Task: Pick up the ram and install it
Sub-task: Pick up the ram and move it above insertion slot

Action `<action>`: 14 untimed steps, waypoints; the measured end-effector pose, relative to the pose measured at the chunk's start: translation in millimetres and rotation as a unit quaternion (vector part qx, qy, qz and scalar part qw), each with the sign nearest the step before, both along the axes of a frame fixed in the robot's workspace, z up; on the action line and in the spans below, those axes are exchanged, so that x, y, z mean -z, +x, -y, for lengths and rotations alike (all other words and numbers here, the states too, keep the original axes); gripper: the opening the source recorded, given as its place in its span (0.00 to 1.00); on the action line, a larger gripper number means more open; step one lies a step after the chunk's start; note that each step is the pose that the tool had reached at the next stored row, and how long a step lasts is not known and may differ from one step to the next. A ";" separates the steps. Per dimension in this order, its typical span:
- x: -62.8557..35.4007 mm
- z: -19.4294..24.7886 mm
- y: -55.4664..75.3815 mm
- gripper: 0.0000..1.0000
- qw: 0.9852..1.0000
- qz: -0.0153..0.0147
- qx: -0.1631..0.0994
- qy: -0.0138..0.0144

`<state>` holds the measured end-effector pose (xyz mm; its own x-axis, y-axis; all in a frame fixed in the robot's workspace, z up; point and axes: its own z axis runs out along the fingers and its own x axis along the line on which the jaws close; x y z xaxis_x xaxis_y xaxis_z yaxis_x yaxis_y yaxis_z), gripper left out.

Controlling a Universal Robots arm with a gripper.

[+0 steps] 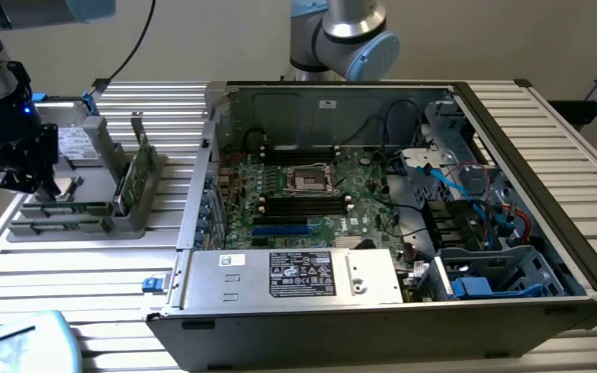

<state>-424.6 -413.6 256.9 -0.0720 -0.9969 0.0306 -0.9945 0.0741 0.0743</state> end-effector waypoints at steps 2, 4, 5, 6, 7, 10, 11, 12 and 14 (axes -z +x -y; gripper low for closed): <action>0.0 0.0 0.0 0.24 1.000 0.000 0.000 0.000; 0.0 0.0 -0.1 0.30 1.000 0.000 0.000 0.000; 0.3 0.0 -0.6 0.30 1.000 0.000 0.000 0.000; 1.3 -0.1 -1.7 0.36 1.000 0.000 -0.001 0.000; 2.7 -0.1 -3.2 0.36 1.000 0.000 -0.002 0.000; 8.0 0.0 -6.4 0.36 1.000 0.001 -0.008 0.000; 9.7 0.1 -7.2 0.36 1.000 0.000 -0.010 0.000; 11.5 0.1 -7.8 0.36 1.000 0.000 -0.013 0.000; 15.1 0.2 -8.8 0.36 1.000 0.000 -0.020 0.000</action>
<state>-433.4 -413.8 241.9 -0.0314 -0.9990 0.0306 -0.9967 0.0335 0.0736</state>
